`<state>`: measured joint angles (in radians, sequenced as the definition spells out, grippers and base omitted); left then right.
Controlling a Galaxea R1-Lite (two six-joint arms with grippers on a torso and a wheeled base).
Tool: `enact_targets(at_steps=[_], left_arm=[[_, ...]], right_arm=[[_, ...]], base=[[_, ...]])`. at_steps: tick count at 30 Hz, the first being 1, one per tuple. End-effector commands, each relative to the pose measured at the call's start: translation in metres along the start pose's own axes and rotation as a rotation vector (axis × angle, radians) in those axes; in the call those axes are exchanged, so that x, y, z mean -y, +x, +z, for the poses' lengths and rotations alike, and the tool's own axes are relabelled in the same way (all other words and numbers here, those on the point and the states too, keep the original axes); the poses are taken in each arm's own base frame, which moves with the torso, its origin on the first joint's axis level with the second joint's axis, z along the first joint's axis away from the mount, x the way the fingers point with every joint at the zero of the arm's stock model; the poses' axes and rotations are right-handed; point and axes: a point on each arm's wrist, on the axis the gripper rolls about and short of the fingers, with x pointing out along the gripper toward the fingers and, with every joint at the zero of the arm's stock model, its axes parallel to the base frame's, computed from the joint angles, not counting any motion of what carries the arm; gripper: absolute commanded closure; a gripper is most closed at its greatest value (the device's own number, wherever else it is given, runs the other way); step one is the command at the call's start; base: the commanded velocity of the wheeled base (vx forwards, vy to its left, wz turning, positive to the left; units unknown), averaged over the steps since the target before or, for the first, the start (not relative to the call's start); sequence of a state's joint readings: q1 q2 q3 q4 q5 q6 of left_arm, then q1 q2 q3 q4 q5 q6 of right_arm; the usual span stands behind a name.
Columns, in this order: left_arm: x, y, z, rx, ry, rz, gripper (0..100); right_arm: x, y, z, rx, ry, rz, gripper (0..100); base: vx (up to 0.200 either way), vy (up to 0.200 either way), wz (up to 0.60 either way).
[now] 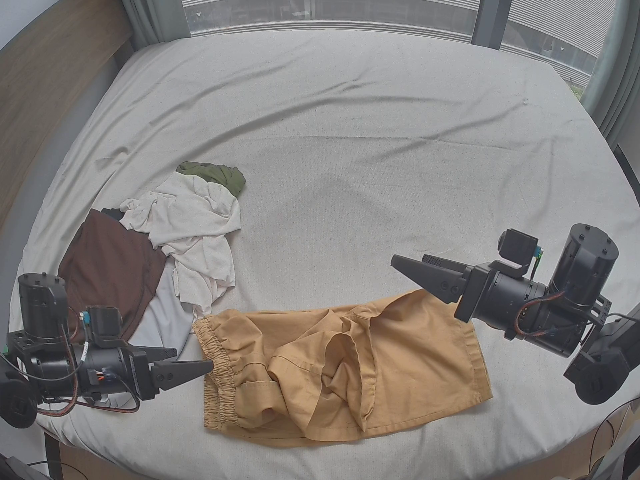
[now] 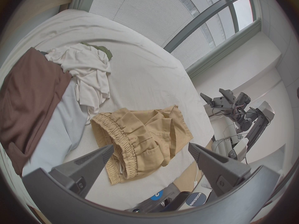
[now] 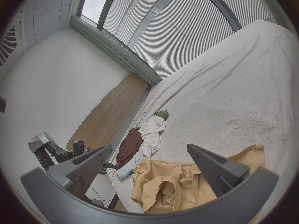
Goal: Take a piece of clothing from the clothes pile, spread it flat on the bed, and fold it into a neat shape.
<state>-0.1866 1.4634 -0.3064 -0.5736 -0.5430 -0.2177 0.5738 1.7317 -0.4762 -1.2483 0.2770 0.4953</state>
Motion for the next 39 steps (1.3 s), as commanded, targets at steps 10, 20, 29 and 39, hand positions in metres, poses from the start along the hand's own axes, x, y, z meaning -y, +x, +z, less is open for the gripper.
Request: enact_targets(at_steps=[10,20,29,39], left_arm=[[-0.029,0.041,-0.021,-0.095,-0.064,0.017,0],[-0.040,0.062,-0.031,-0.103,-0.095,0.007,0],[-0.032,0.074,-0.035,-0.111,-0.132,-0.037,0],[-0.022,0.090,-0.040,-0.078,-0.151,-0.099,0]], right_arm=[[0.002,-0.002,-0.002,-0.007,0.003,-0.009,0],[0.003,-0.002,-0.002,-0.008,0.002,-0.011,0],[0.006,-0.003,0.000,0.001,0.000,-0.024,0],[0.006,-0.003,0.001,0.002,0.000,-0.021,0]], base=[[0.000,0.000,0.00],[0.000,0.000,0.00],[0.000,0.000,0.00],[0.000,0.000,0.00]])
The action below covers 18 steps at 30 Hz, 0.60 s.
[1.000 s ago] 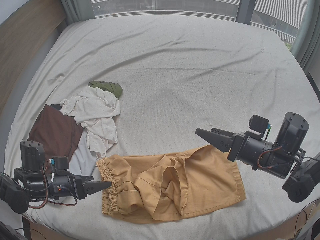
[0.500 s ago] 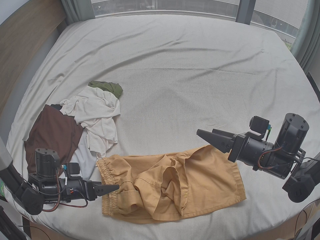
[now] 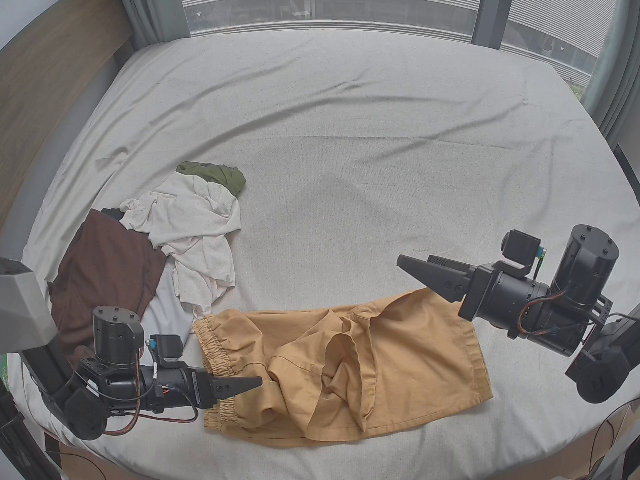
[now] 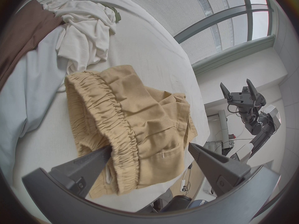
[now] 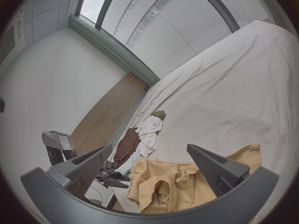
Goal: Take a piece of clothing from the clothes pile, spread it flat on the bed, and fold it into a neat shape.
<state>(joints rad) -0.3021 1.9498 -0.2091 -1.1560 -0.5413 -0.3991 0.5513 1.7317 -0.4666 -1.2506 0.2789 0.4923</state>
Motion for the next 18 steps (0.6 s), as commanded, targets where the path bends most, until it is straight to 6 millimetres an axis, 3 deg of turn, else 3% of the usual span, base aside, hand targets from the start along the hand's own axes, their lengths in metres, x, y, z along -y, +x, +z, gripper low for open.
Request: enact_targets(at_steps=[1,10,18], left_arm=[[0.004,0.009,-0.007,-0.005,-0.036,-0.033,0],[0.024,0.010,-0.010,0.035,-0.096,-0.131,0],[0.017,0.019,-0.016,0.011,-0.104,-0.121,0]], right_arm=[[0.000,0.000,0.000,-0.001,0.000,0.001,0],[0.000,0.001,0.001,0.002,-0.001,0.001,0],[-0.001,0.001,0.000,0.003,-0.001,0.005,0]], base=[[0.000,0.000,0.00],[0.000,0.000,0.00],[0.000,0.000,0.00]])
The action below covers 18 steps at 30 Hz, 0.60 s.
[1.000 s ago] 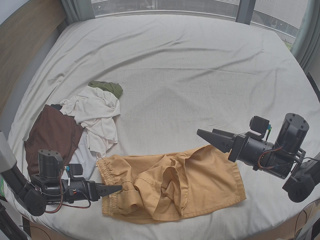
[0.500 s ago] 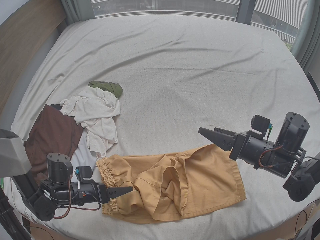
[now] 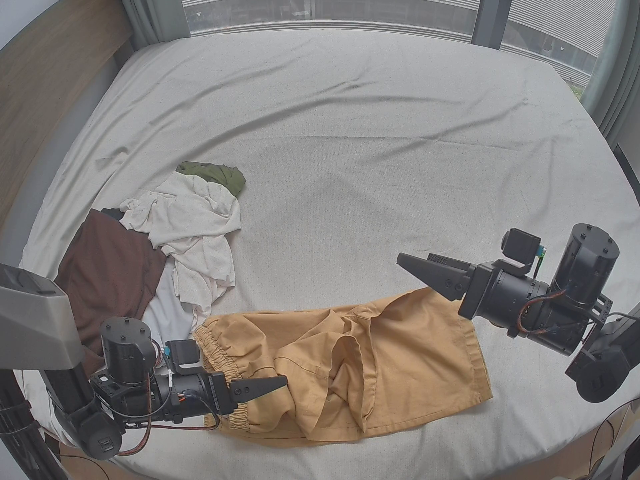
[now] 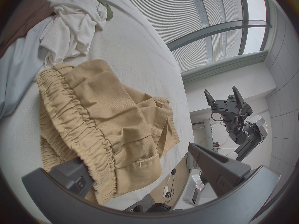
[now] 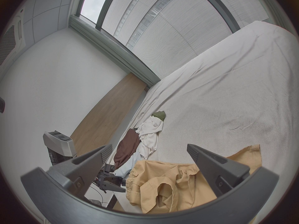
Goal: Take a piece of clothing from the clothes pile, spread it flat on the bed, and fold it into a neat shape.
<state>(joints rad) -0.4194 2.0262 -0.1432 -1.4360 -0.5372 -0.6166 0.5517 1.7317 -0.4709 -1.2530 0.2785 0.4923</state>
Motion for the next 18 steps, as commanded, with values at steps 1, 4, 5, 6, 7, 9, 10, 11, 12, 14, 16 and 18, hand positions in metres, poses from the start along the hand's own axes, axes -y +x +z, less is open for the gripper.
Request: enact_targets(at_steps=[1,4,5,6,7,9,10,11,12,14,16,18], left_arm=[[-0.0055,0.0051,-0.0044,-0.017,-0.008,0.008,0],[-0.0066,0.0074,-0.0051,-0.008,0.001,-0.002,0],[-0.0067,0.0076,-0.0065,-0.010,0.002,-0.004,0],[-0.0070,0.0077,-0.0076,-0.011,0.002,-0.005,0],[-0.0072,0.0081,-0.0082,-0.009,0.004,-0.006,0],[-0.0076,0.0091,-0.0075,-0.002,0.007,-0.005,0],[-0.0073,0.0093,-0.0077,-0.002,0.008,-0.005,0],[-0.0075,0.0090,-0.0079,0.001,0.007,0.002,0],[-0.0075,0.0090,-0.0079,0.002,0.007,0.003,100],[-0.0075,0.0089,-0.0072,0.005,0.008,0.003,100],[-0.0062,0.0088,-0.0047,0.017,0.015,-0.002,100],[-0.0053,0.0079,-0.0014,0.033,0.024,-0.007,100]], right_arm=[[-0.0003,0.0004,-0.0005,-0.001,0.000,0.003,0],[-0.0003,0.0002,-0.0007,-0.001,0.000,0.003,0],[-0.0003,0.0002,-0.0007,-0.001,0.000,0.003,0],[-0.0002,0.0000,-0.0009,-0.001,0.000,0.003,0],[-0.0002,0.0000,-0.0009,-0.001,0.000,0.003,0],[-0.0002,0.0000,-0.0009,-0.001,0.000,0.003,0],[-0.0003,0.0002,-0.0005,0.000,0.000,0.003,0],[0.0000,0.0001,-0.0003,0.001,0.000,0.002,0],[0.0001,-0.0001,-0.0007,0.000,0.000,0.001,0],[0.0001,-0.0001,-0.0007,0.000,0.000,0.001,0],[0.0001,-0.0001,-0.0007,0.000,0.000,0.001,0],[0.0001,-0.0001,-0.0007,0.000,0.000,0.001,0]], base=[[0.000,0.000,0.00],[0.000,0.000,0.00],[0.000,0.000,0.00],[0.000,0.000,0.00],[0.000,0.000,0.00],[0.000,0.000,0.00],[0.000,0.000,0.00],[0.000,0.000,0.00],[0.000,0.000,0.00],[0.000,0.000,0.00],[0.000,0.000,0.00],[0.000,0.000,0.00]])
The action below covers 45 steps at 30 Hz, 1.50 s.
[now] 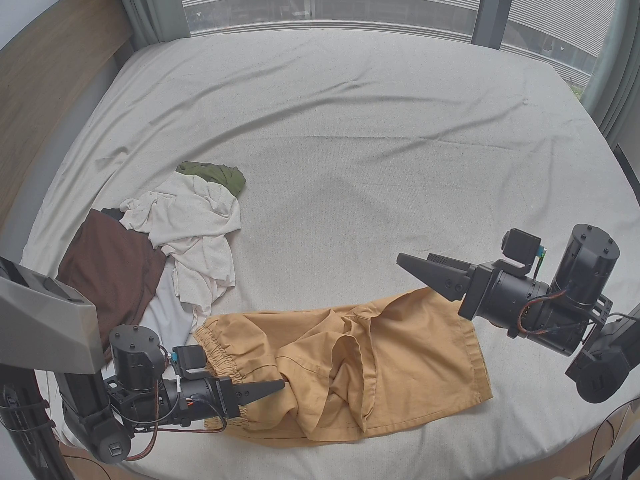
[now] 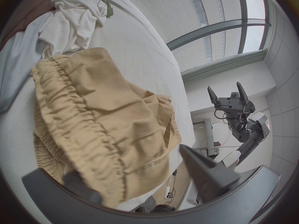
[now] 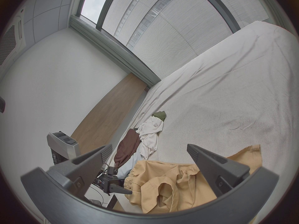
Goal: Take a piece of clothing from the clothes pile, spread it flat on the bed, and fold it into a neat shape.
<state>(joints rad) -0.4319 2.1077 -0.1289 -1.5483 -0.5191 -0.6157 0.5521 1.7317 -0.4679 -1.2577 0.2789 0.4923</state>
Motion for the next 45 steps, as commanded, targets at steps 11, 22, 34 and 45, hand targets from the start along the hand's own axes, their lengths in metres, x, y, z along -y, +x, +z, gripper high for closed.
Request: enact_targets(at_steps=[11,22,34,45], left_arm=[[0.021,-0.014,0.028,0.136,0.077,-0.077,100],[0.014,-0.006,0.024,0.110,0.072,-0.056,100],[0.013,-0.004,0.022,0.098,0.058,-0.056,0],[0.012,-0.004,0.024,0.108,0.063,-0.051,100]], right_arm=[[0.003,0.002,-0.004,-0.016,0.005,-0.008,0],[0.004,0.004,-0.006,-0.021,0.007,-0.011,0],[0.005,0.004,-0.006,-0.022,0.007,-0.012,0],[0.007,0.006,-0.012,-0.047,0.014,-0.016,0]], base=[[0.000,0.000,0.00],[0.000,0.000,0.00],[0.000,0.000,0.00],[0.000,0.000,0.00]])
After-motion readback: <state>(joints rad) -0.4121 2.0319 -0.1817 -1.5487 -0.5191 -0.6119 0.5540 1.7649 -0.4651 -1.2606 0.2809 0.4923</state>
